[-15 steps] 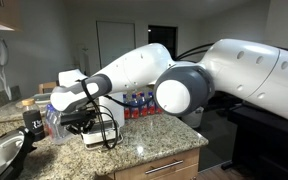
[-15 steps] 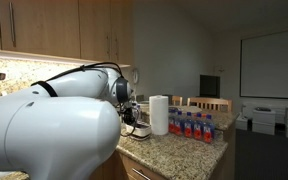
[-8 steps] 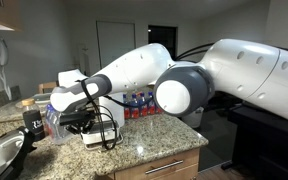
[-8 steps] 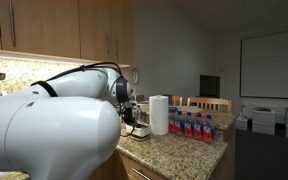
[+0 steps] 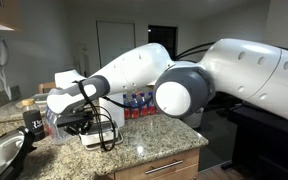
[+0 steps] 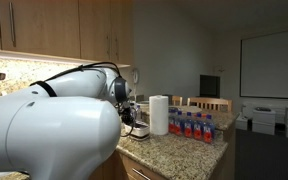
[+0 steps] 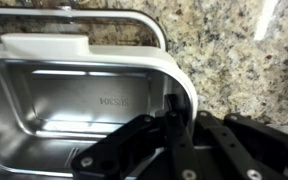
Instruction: Put the container on top of the lid
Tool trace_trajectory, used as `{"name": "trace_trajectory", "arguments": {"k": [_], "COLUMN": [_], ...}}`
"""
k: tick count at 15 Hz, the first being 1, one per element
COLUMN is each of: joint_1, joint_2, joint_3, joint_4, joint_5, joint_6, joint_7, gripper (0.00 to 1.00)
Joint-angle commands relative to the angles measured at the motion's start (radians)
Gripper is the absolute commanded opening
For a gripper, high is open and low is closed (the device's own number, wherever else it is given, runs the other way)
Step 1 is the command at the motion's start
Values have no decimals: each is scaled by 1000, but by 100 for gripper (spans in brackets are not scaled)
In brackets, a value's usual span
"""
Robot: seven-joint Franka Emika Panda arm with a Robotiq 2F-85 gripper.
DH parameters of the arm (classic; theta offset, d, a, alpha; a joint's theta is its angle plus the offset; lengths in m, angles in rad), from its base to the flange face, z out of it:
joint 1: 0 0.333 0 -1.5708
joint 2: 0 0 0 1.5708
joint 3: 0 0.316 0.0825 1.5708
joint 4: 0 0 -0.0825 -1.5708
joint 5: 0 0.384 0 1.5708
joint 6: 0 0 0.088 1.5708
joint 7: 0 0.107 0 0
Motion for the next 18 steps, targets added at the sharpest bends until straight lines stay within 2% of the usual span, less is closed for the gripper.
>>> {"name": "trace_trajectory", "arguments": {"k": [1, 18], "joint_1": [12, -5], "joint_2": [-51, -57], "joint_3": [-22, -20], "joint_4": [-69, -96], "joint_5": [-10, 8], "joint_6": [11, -14], "joint_7": [54, 48], "gripper": [4, 4]}}
